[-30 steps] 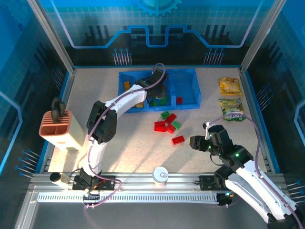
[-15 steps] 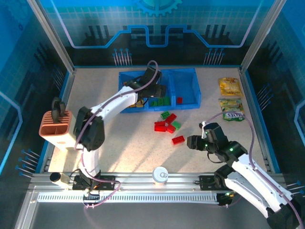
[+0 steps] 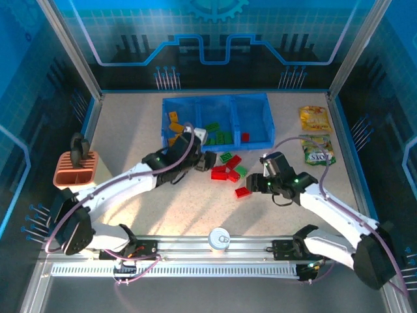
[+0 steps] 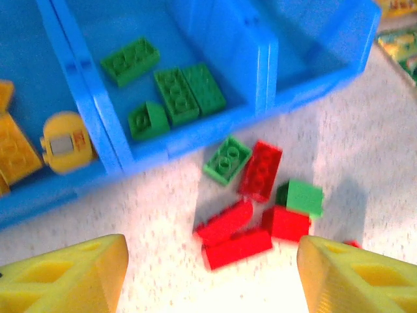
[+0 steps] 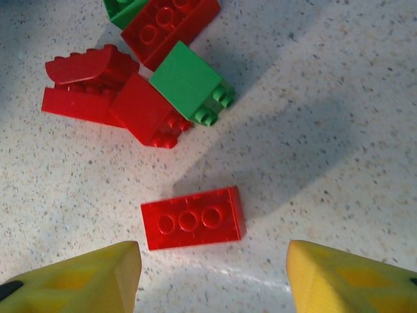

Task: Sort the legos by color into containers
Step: Pick up the lego from the center of the table.

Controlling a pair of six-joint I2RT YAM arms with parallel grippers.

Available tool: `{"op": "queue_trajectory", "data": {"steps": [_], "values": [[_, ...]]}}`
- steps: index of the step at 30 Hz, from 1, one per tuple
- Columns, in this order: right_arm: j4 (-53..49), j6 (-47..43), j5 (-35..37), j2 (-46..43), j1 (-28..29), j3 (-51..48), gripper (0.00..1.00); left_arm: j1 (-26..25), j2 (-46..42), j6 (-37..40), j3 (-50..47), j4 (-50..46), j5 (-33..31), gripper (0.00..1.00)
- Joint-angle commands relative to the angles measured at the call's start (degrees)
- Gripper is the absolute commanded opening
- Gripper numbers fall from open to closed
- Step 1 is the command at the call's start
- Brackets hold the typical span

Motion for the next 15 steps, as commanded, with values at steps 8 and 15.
{"op": "queue_trajectory", "data": {"steps": [8, 15], "values": [[5.0, -1.6, -2.0, 15.2, -1.0, 8.2, 0.60, -4.3, -12.6, -8.3, -16.3, 1.6, -3.1, 0.70], [6.2, -1.7, -3.4, 23.9, -1.0, 12.3, 0.59, -6.5, -18.4, -12.5, -22.6, 0.2, -4.4, 0.69]]}}
